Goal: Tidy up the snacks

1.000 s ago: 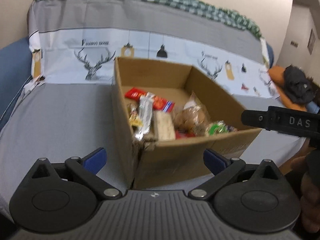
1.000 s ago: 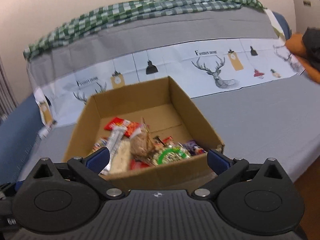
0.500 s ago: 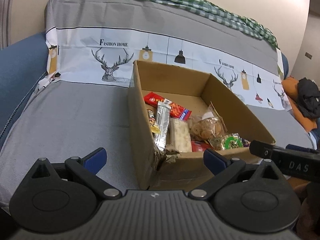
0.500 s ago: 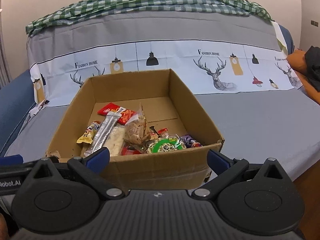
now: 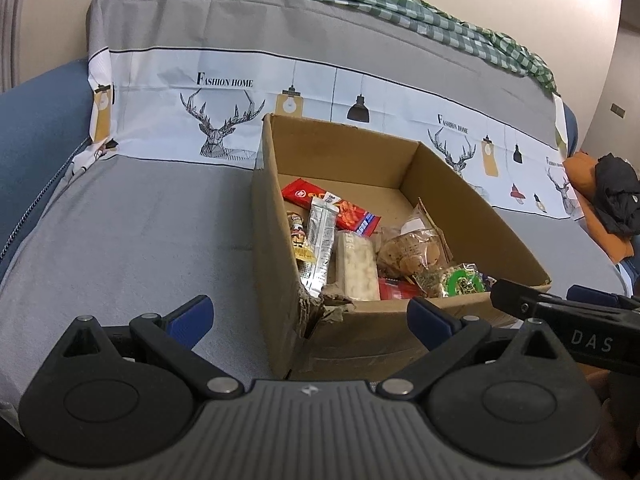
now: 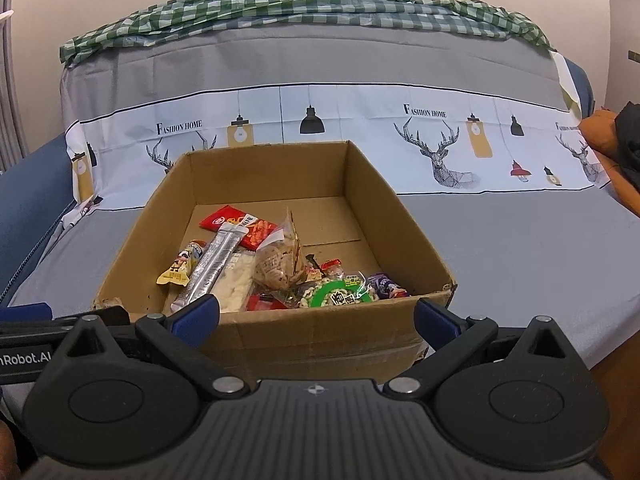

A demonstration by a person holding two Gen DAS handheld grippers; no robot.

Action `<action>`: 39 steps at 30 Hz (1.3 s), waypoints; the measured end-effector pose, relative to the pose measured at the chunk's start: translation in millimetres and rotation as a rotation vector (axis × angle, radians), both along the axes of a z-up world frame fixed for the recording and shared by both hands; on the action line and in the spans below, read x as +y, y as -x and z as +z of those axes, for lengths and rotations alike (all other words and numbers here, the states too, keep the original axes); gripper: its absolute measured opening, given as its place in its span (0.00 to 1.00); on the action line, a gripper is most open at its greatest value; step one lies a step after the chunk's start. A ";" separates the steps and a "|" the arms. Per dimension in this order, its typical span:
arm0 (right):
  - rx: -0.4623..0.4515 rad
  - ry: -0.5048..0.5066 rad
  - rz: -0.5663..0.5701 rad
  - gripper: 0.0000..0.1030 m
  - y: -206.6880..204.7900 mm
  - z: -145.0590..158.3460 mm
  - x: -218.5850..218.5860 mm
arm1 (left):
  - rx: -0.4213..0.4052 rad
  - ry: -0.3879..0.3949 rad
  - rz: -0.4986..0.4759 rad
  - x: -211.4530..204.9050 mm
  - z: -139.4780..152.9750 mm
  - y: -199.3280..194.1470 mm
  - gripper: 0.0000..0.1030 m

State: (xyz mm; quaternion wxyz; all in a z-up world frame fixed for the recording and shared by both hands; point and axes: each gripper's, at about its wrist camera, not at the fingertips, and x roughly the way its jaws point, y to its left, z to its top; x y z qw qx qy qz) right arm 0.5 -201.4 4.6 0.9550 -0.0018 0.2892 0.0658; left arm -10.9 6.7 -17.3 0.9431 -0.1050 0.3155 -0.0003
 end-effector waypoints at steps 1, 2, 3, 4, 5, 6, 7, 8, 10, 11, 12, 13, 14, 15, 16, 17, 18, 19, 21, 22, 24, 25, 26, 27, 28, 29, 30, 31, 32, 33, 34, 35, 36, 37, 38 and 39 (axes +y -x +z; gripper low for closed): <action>-0.002 0.002 -0.001 0.99 0.2 -0.1 0.1 | 0.002 0.003 0.001 0.3 -0.4 -0.7 1.00; -0.002 0.004 -0.002 0.99 0.0 -0.2 0.3 | 0.002 0.004 0.003 0.5 -0.5 -1.0 1.00; -0.002 0.004 -0.002 0.99 0.1 -0.4 0.4 | 0.001 0.004 0.005 0.4 -0.6 -1.1 1.00; -0.003 0.002 -0.002 0.99 0.2 -0.4 0.4 | 0.001 0.005 0.005 0.3 -0.8 -1.3 1.00; -0.003 0.003 -0.002 0.99 0.1 -0.4 0.5 | 0.002 0.005 0.004 0.5 -0.9 -1.3 1.00; -0.004 0.003 -0.002 0.99 0.0 -0.6 0.8 | 0.002 0.005 0.005 0.4 -0.8 -1.3 1.00; -0.004 0.003 -0.002 0.99 -0.1 -0.8 0.6 | 0.003 0.006 0.006 0.5 -0.8 -1.4 1.00; -0.005 0.004 -0.003 0.99 -0.1 -0.9 0.9 | 0.003 0.006 0.007 0.2 -1.1 -1.4 1.00; -0.005 0.004 -0.002 0.99 -0.2 -0.8 0.4 | 0.001 0.004 0.006 0.3 -1.1 -1.2 1.00; -0.005 0.003 -0.003 0.99 -0.4 -0.6 0.3 | 0.002 0.005 0.006 0.5 -1.0 -1.5 1.00; -0.005 0.003 -0.003 0.99 -0.5 -0.8 0.4 | 0.002 0.006 0.006 0.5 -1.2 -1.5 1.00; -0.005 0.004 -0.002 0.99 -0.4 -0.6 0.4 | 0.002 0.005 0.006 0.5 -1.2 -1.4 1.00; -0.006 0.004 -0.002 0.99 -0.4 -0.6 0.5 | 0.000 0.004 0.006 0.4 -1.2 -1.4 1.00; -0.007 0.004 -0.002 0.99 -0.4 -0.6 0.5 | 0.000 0.003 0.006 0.5 -1.3 -1.6 1.00; -0.009 0.006 -0.003 0.99 -0.2 -0.2 0.8 | 0.000 0.003 0.007 0.6 -1.4 -1.7 1.00; -0.010 0.008 -0.003 0.99 -0.2 -0.1 1.2 | 0.000 0.003 0.007 0.9 -1.3 -1.7 1.00; -0.011 0.009 -0.003 0.99 -0.4 -0.1 1.4 | 0.000 0.004 0.006 1.2 -1.4 -2.0 1.00; -0.012 0.010 -0.003 0.99 0.0 0.0 1.9 | 0.000 0.004 0.006 1.3 -1.5 -2.0 1.00; -0.013 0.013 -0.003 0.99 0.2 0.1 2.3 | 0.002 0.004 0.008 1.3 -1.5 -2.2 1.00; -0.013 0.013 -0.003 0.99 0.5 0.1 2.7 | 0.003 0.004 0.008 1.3 -1.5 -2.4 1.00; -0.013 0.013 -0.004 0.99 0.7 0.2 2.8 | 0.003 0.003 0.008 1.6 -1.6 -2.4 1.00; -0.013 0.012 -0.003 0.99 0.6 0.1 2.8 | 0.005 0.004 0.008 1.8 -1.8 -2.8 1.00; -0.013 0.014 -0.003 0.99 0.4 0.1 3.0 | 0.007 0.005 0.010 2.0 -2.2 -3.1 1.00; -0.012 0.015 -0.003 0.99 0.4 0.1 3.1 | 0.009 0.007 0.011 2.3 -2.3 -3.4 1.00; -0.013 0.017 -0.004 0.99 0.9 0.2 3.6 | 0.011 0.009 0.012 2.6 -2.5 -3.5 1.00; -0.014 0.018 -0.005 0.99 1.5 0.3 4.2 | 0.011 0.010 0.013 2.8 -2.8 -3.1 1.00; -0.015 0.016 -0.005 0.99 1.7 0.6 3.5 | 0.012 0.009 0.013 2.8 -2.9 -3.0 1.00; -0.016 0.015 -0.004 0.99 2.0 0.8 3.8 | 0.012 0.007 0.013 2.7 -2.8 -3.0 1.00; -0.016 0.016 -0.003 0.99 2.2 0.7 3.6 | 0.012 0.006 0.013 2.7 -2.9 -3.0 1.00; -0.016 0.018 -0.002 0.99 2.0 0.6 3.7 | 0.012 0.007 0.013 2.8 -2.9 -3.0 1.00; -0.016 0.019 -0.002 0.99 1.8 0.6 3.8 | 0.012 0.009 0.013 3.1 -2.9 -3.0 1.00; -0.016 0.018 -0.002 0.99 1.9 0.5 3.9 | 0.013 0.010 0.014 3.2 -2.9 -3.1 1.00; -0.017 0.018 -0.003 0.99 1.8 0.5 3.7 | 0.013 0.010 0.014 3.9 -2.9 -2.9 1.00; -0.017 0.018 -0.002 0.99 1.7 0.5 3.7 | 0.012 0.009 0.014 4.0 -2.7 -2.8 1.00; -0.017 0.018 -0.001 0.99 1.7 0.5 3.7 | 0.012 0.008 0.013 3.9 -2.8 -3.1 1.00; -0.017 0.019 -0.001 0.99 1.5 0.4 3.5 | 0.014 0.009 0.012 4.0 -2.7 -3.2 1.00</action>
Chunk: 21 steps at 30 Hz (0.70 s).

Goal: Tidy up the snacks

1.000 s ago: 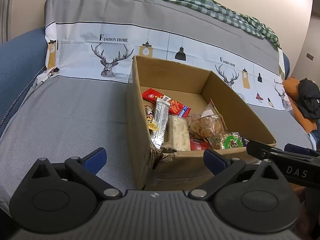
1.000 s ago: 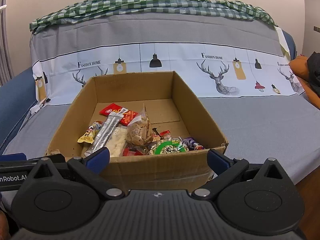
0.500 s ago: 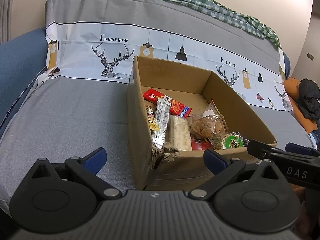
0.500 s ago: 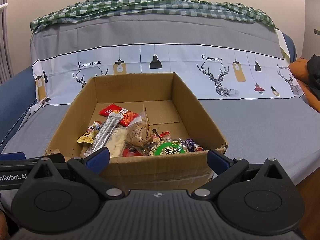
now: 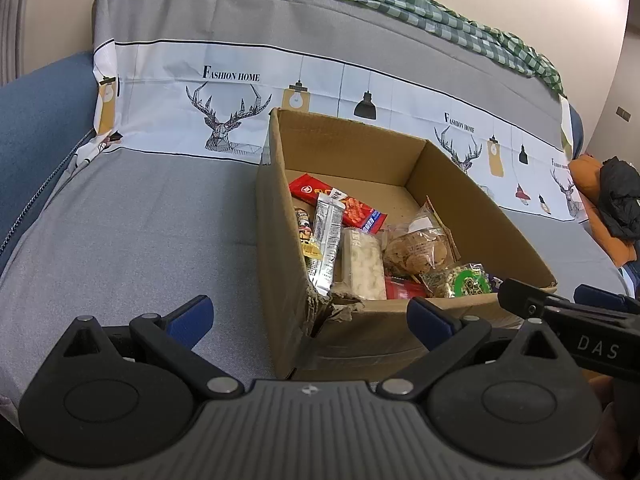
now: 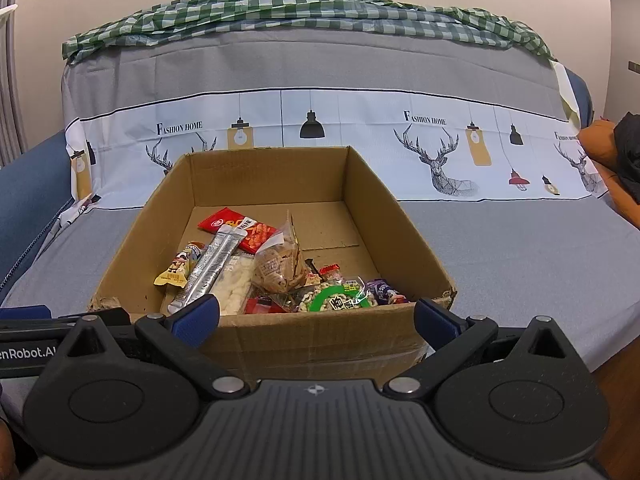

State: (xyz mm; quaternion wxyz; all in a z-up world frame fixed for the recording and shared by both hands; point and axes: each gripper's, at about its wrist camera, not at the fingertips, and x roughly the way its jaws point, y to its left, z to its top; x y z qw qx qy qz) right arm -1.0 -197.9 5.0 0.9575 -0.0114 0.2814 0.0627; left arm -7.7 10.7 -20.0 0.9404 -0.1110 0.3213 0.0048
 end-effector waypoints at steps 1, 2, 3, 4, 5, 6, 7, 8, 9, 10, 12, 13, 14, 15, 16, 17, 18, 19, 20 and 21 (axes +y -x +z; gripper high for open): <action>0.001 0.000 -0.001 0.99 0.2 0.1 0.4 | 0.000 0.001 0.001 0.1 0.1 0.3 1.00; 0.001 -0.001 -0.002 0.99 0.2 0.1 0.4 | -0.001 0.001 0.001 0.2 0.0 0.3 1.00; 0.001 -0.002 -0.003 0.99 0.0 0.1 0.0 | -0.003 0.000 0.000 0.6 0.3 0.6 1.00; 0.000 -0.004 -0.003 0.99 0.1 0.1 0.1 | -0.003 -0.001 -0.001 1.1 0.4 0.9 1.00; 0.000 -0.005 -0.003 0.99 0.0 -0.1 0.1 | -0.003 -0.001 -0.001 1.6 0.3 1.3 1.00; 0.001 -0.003 -0.003 0.99 0.0 -0.1 0.3 | -0.003 -0.002 -0.001 2.0 0.0 1.5 1.00; 0.000 -0.001 -0.003 0.99 0.1 -0.1 0.4 | -0.004 0.000 0.000 1.9 0.0 1.4 1.00; 0.000 0.001 -0.003 0.99 0.1 0.1 0.0 | -0.003 0.001 -0.001 1.9 -0.3 1.3 1.00; -0.001 0.002 -0.003 0.99 0.1 0.3 -0.4 | -0.002 0.001 -0.001 1.9 -0.4 1.1 1.00; -0.001 0.004 -0.003 0.99 -0.2 0.2 0.3 | -0.002 0.000 0.000 2.0 -0.3 1.2 1.00; -0.001 0.003 -0.003 0.99 -0.2 0.1 0.2 | -0.003 -0.002 0.000 1.9 0.1 1.0 1.00; -0.001 0.002 -0.003 0.99 0.0 0.1 0.2 | -0.004 -0.003 -0.001 1.5 0.2 1.0 1.00; -0.001 0.001 -0.003 0.99 -0.2 0.1 0.2 | -0.006 -0.004 -0.003 1.4 0.1 1.1 1.00; 0.000 0.000 -0.003 0.99 -0.4 0.1 0.0 | -0.005 -0.004 -0.004 1.5 -0.3 1.2 1.00; 0.000 0.001 -0.004 0.99 -0.3 -0.2 0.6 | -0.005 -0.004 -0.004 1.8 -0.5 1.3 1.00; -0.001 0.003 -0.004 0.99 -0.3 -0.1 0.5 | -0.004 -0.003 -0.003 1.4 -0.4 1.3 1.00; -0.002 0.006 -0.005 0.99 -0.1 -0.4 1.2 | -0.006 -0.004 -0.003 1.3 -0.4 1.3 1.00; -0.002 0.007 -0.006 0.99 0.0 -0.6 1.5 | -0.007 -0.004 -0.003 1.3 -0.4 1.5 1.00; -0.002 0.007 -0.006 0.99 0.0 -0.7 1.7 | -0.006 -0.004 -0.003 1.2 -0.5 1.4 1.00; -0.003 0.008 -0.006 0.99 0.0 -0.6 1.5 | -0.006 -0.004 -0.003 1.2 -0.5 1.5 1.00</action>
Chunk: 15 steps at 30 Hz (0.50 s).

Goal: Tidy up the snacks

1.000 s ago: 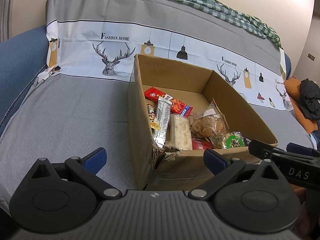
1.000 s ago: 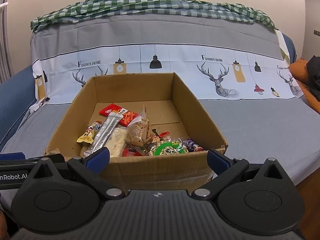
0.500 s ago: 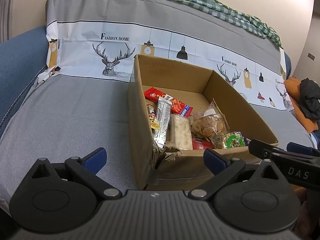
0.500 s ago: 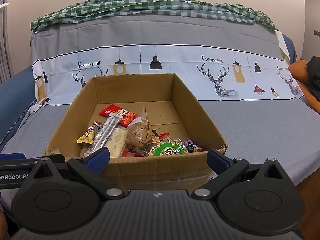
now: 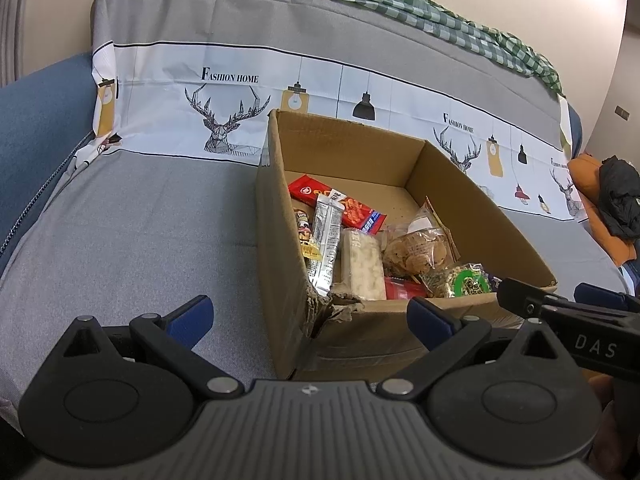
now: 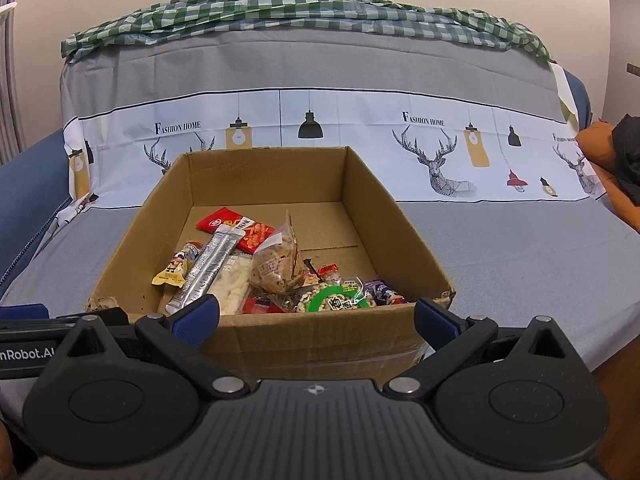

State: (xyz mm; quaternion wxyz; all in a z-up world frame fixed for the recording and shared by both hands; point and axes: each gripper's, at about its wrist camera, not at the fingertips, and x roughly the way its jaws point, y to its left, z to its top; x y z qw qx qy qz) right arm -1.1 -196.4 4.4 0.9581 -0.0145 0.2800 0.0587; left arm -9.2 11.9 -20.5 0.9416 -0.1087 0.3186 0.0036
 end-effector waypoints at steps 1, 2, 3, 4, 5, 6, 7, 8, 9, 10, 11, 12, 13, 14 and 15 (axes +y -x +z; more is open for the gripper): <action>0.000 0.000 0.000 0.99 0.0 -0.1 0.0 | -0.001 0.000 0.000 0.0 0.0 0.2 1.00; 0.000 0.000 -0.001 0.99 -0.2 -0.1 -0.3 | -0.002 -0.001 0.000 0.0 -0.1 0.4 1.00; -0.001 0.001 -0.001 0.99 -0.2 0.0 0.0 | -0.003 -0.002 -0.001 -0.3 -0.4 0.4 1.00; 0.000 0.000 -0.001 0.99 -0.3 -0.1 -0.1 | -0.003 -0.003 -0.002 -0.6 -0.6 0.4 1.00; 0.000 0.000 -0.001 0.99 -0.2 -0.1 0.0 | -0.003 -0.004 -0.003 -0.8 -0.5 0.1 1.00; 0.000 0.001 -0.002 0.99 -0.3 -0.1 -0.1 | -0.004 -0.004 -0.004 -1.0 -0.7 0.2 1.00; 0.000 0.001 -0.003 0.99 -0.1 -0.1 0.3 | -0.004 -0.005 -0.005 -1.1 -0.8 0.1 1.00; 0.000 0.000 -0.005 0.99 -0.1 0.0 0.4 | -0.005 -0.006 -0.006 -1.2 -1.1 -0.4 1.00; 0.000 -0.001 -0.007 0.99 -0.2 0.2 0.0 | -0.005 -0.007 -0.007 -1.2 -1.2 -0.6 1.00; 0.000 -0.003 -0.008 0.99 -0.4 0.4 -0.1 | -0.004 -0.007 -0.007 -1.4 -1.3 -0.7 1.00; 0.001 -0.004 -0.010 0.99 -0.8 0.5 -0.6 | -0.005 -0.008 -0.008 -1.5 -1.2 -0.7 1.00; 0.001 -0.005 -0.011 0.99 -0.8 0.5 -0.3 | -0.007 -0.008 -0.009 -1.4 -1.3 -0.8 1.00; 0.000 -0.006 -0.013 0.99 -0.9 0.7 -0.4 | -0.009 -0.008 -0.011 -1.7 -1.5 -0.8 1.00; 0.000 -0.008 -0.014 0.99 -1.2 0.8 -0.9 | -0.011 -0.009 -0.014 -2.0 -1.7 -1.0 1.00; 0.000 -0.010 -0.015 0.99 -1.4 0.7 -0.2 | -0.012 -0.009 -0.016 -2.3 -2.0 -1.2 1.00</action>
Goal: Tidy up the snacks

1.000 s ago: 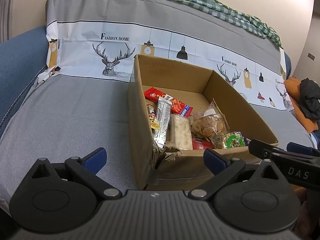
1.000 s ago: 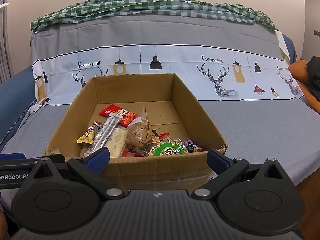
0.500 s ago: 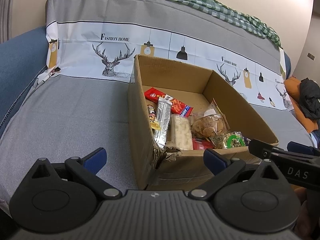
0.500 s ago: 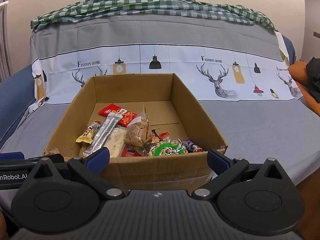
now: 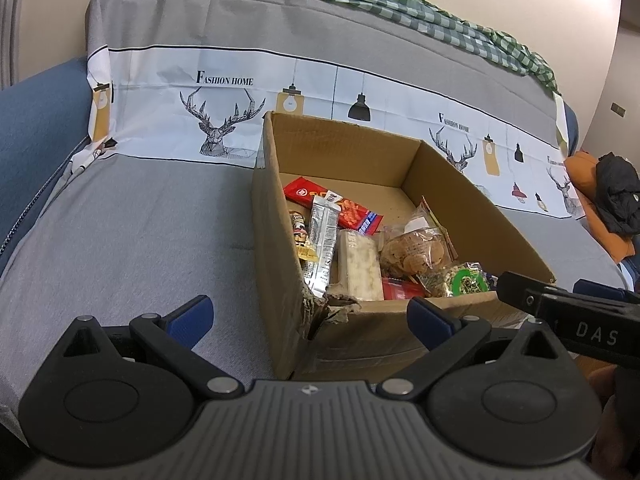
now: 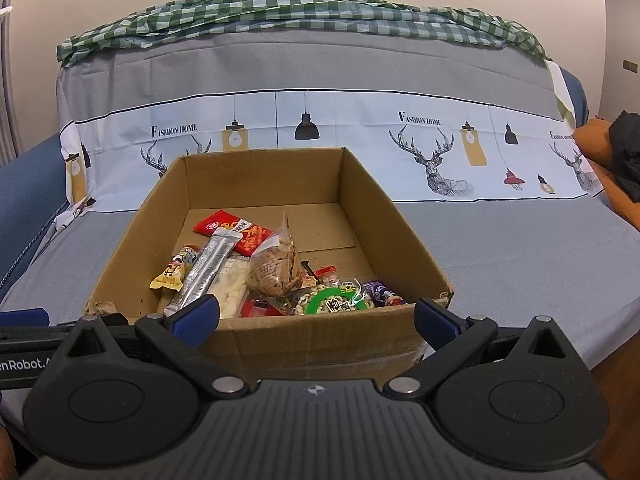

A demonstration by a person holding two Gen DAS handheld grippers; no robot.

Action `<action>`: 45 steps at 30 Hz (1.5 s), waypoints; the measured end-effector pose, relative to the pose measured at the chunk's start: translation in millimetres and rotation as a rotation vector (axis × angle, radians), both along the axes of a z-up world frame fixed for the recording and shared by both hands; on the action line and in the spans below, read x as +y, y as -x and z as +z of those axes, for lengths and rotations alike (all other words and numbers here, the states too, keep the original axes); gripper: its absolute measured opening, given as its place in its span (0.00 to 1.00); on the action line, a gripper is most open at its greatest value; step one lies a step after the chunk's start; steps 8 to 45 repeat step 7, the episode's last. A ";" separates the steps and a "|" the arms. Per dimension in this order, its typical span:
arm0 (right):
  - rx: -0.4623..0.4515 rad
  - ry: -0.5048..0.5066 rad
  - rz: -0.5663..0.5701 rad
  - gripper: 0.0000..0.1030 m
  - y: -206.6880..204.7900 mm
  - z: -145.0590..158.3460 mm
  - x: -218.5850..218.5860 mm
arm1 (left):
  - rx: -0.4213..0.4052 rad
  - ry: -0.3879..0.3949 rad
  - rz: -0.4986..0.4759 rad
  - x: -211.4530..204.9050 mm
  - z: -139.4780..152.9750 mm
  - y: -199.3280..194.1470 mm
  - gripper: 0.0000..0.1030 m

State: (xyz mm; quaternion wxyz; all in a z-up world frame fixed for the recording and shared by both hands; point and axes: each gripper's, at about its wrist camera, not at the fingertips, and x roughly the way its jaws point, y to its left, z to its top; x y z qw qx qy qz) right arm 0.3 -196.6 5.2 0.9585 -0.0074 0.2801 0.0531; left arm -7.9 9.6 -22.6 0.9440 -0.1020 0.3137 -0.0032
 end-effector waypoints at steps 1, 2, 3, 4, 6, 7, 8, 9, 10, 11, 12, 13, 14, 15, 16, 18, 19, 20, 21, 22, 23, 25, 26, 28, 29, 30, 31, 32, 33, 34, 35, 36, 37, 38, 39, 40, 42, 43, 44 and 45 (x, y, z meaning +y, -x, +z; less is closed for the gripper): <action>0.001 -0.002 -0.002 0.99 -0.4 0.0 -0.3 | -0.002 0.000 -0.002 -0.3 -0.2 -0.2 1.00; 0.002 -0.004 -0.003 0.99 -0.8 -0.1 -0.5 | -0.004 0.000 -0.004 -0.2 0.0 -0.5 1.00; 0.002 -0.007 -0.005 0.99 -0.9 -0.2 -0.7 | -0.008 0.000 -0.006 -0.4 0.1 -0.5 1.00; 0.002 -0.009 -0.007 0.99 -1.2 -0.3 -1.3 | -0.016 -0.002 -0.008 -0.9 0.1 -0.3 1.00; 0.003 -0.014 -0.011 0.99 -1.9 -0.1 -2.4 | -0.023 -0.006 -0.011 -1.8 0.9 -0.8 1.00; 0.003 -0.016 -0.012 0.99 -2.0 0.0 -2.0 | -0.023 -0.006 -0.012 -2.3 1.0 -1.3 1.00; 0.003 -0.016 -0.012 0.99 -2.0 0.0 -2.0 | -0.023 -0.006 -0.012 -2.3 1.0 -1.3 1.00; 0.003 -0.016 -0.012 0.99 -2.0 0.0 -2.0 | -0.023 -0.006 -0.012 -2.3 1.0 -1.3 1.00; 0.003 -0.016 -0.012 0.99 -2.0 0.0 -2.0 | -0.023 -0.006 -0.012 -2.3 1.0 -1.3 1.00; 0.003 -0.016 -0.012 0.99 -2.0 0.0 -2.0 | -0.023 -0.006 -0.012 -2.3 1.0 -1.3 1.00; 0.003 -0.016 -0.012 0.99 -2.0 0.0 -2.0 | -0.023 -0.006 -0.012 -2.3 1.0 -1.3 1.00; 0.003 -0.016 -0.012 0.99 -2.0 0.0 -2.0 | -0.023 -0.006 -0.012 -2.3 1.0 -1.3 1.00; 0.003 -0.016 -0.012 0.99 -2.0 0.0 -2.0 | -0.023 -0.006 -0.012 -2.3 1.0 -1.3 1.00; 0.003 -0.016 -0.012 0.99 -2.0 0.0 -2.0 | -0.023 -0.006 -0.012 -2.3 1.0 -1.3 1.00; 0.003 -0.016 -0.012 0.99 -2.0 0.0 -2.0 | -0.023 -0.006 -0.012 -2.3 1.0 -1.3 1.00; 0.003 -0.016 -0.012 0.99 -2.0 0.0 -2.0 | -0.023 -0.006 -0.012 -2.3 1.0 -1.3 1.00; 0.003 -0.016 -0.012 0.99 -2.0 0.0 -2.0 | -0.023 -0.006 -0.012 -2.3 1.0 -1.3 1.00; 0.003 -0.016 -0.012 0.99 -2.0 0.0 -2.0 | -0.023 -0.006 -0.012 -2.3 1.0 -1.3 1.00; 0.003 -0.016 -0.012 0.99 -2.0 0.0 -2.0 | -0.023 -0.006 -0.012 -2.3 1.0 -1.3 1.00; 0.003 -0.016 -0.012 0.99 -2.0 0.0 -2.0 | -0.023 -0.006 -0.012 -2.3 1.0 -1.3 1.00; 0.003 -0.016 -0.012 0.99 -2.0 0.0 -2.0 | -0.023 -0.006 -0.012 -2.3 1.0 -1.3 1.00; 0.003 -0.016 -0.012 0.99 -2.0 0.0 -2.0 | -0.023 -0.006 -0.012 -2.3 1.0 -1.3 1.00; 0.003 -0.016 -0.012 0.99 -2.0 0.0 -2.0 | -0.023 -0.006 -0.012 -2.3 1.0 -1.3 1.00; 0.003 -0.016 -0.012 0.99 -2.0 0.0 -2.0 | -0.023 -0.006 -0.012 -2.3 1.0 -1.3 1.00; 0.003 -0.016 -0.012 0.99 -2.0 0.0 -2.0 | -0.023 -0.006 -0.012 -2.3 1.0 -1.3 1.00; 0.003 -0.016 -0.012 0.99 -2.0 0.0 -2.0 | -0.023 -0.006 -0.012 -2.3 1.0 -1.3 1.00; 0.003 -0.016 -0.012 0.99 -2.0 0.0 -2.0 | -0.023 -0.006 -0.012 -2.3 1.0 -1.3 1.00; 0.003 -0.016 -0.012 0.99 -2.0 0.0 -2.0 | -0.023 -0.006 -0.012 -2.3 1.0 -1.3 1.00; 0.003 -0.016 -0.012 0.99 -2.0 0.0 -2.0 | -0.023 -0.006 -0.012 -2.3 1.0 -1.3 1.00; 0.003 -0.016 -0.012 0.99 -2.0 0.0 -2.0 | -0.023 -0.006 -0.012 -2.3 1.0 -1.3 1.00; 0.003 -0.016 -0.012 0.99 -2.0 0.0 -2.0 | -0.023 -0.006 -0.012 -2.3 1.0 -1.3 1.00; 0.003 -0.016 -0.012 0.99 -2.0 0.0 -2.0 | -0.023 -0.006 -0.012 -2.3 1.0 -1.3 1.00; 0.003 -0.016 -0.012 0.99 -2.0 0.0 -2.0 | -0.023 -0.006 -0.012 -2.3 1.0 -1.3 1.00; 0.003 -0.016 -0.012 0.99 -2.0 0.0 -2.0 | -0.023 -0.006 -0.012 -2.3 1.0 -1.3 1.00; 0.003 -0.016 -0.012 0.99 -2.0 0.0 -2.0 | -0.023 -0.006 -0.012 -2.3 1.0 -1.3 1.00; 0.003 -0.016 -0.012 0.99 -2.0 0.0 -2.0 | -0.023 -0.006 -0.012 -2.3 1.0 -1.3 1.00; 0.003 -0.016 -0.012 0.99 -2.0 0.0 -2.0 | -0.023 -0.006 -0.012 -2.3 1.0 -1.3 1.00; 0.003 -0.016 -0.012 0.99 -2.0 0.0 -2.0 | -0.023 -0.006 -0.012 -2.3 1.0 -1.3 1.00; 0.003 -0.016 -0.012 0.99 -2.0 0.0 -2.0 | -0.023 -0.006 -0.012 -2.3 1.0 -1.3 1.00; 0.003 -0.016 -0.012 0.99 -2.0 0.0 -2.0 | -0.023 -0.006 -0.012 -2.3 1.0 -1.3 1.00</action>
